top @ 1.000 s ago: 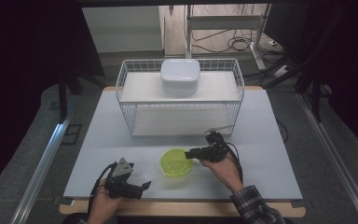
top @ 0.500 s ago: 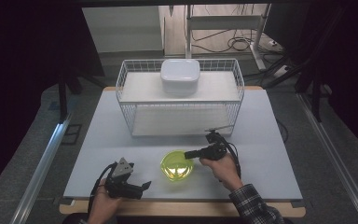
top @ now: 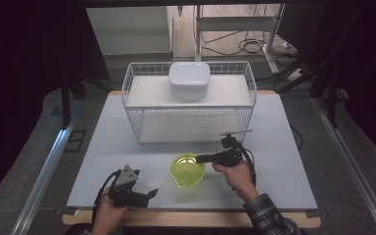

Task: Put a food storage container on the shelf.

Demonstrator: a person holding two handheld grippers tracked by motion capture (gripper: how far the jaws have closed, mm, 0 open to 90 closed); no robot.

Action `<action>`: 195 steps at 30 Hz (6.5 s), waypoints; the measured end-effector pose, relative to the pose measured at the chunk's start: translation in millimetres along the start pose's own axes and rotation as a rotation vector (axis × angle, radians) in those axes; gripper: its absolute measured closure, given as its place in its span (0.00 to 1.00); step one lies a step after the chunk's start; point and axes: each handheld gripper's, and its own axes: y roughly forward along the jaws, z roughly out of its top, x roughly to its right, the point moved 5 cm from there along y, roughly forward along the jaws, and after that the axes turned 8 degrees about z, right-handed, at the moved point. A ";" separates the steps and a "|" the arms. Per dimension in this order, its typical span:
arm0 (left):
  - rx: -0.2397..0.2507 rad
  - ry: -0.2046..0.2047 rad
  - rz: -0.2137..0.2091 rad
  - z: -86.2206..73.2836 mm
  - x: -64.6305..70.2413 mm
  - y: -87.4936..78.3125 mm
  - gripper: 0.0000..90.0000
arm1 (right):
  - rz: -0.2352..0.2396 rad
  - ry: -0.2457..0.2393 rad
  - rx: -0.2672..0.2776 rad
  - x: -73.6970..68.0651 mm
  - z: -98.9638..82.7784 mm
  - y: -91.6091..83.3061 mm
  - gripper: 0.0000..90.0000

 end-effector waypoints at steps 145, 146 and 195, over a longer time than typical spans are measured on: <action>-0.035 0.040 -0.045 -1.2 8.5 4.6 0.05 | -0.279 -0.187 0.466 -99.0 239.1 -70.6 0.19; -0.035 0.039 -0.045 -1.2 8.5 4.7 0.05 | -0.278 -0.196 0.461 -99.0 237.6 -71.0 0.18; -0.017 0.020 -0.047 -0.2 9.5 4.2 0.03 | -0.351 -0.461 0.157 -52.9 42.8 -64.1 0.06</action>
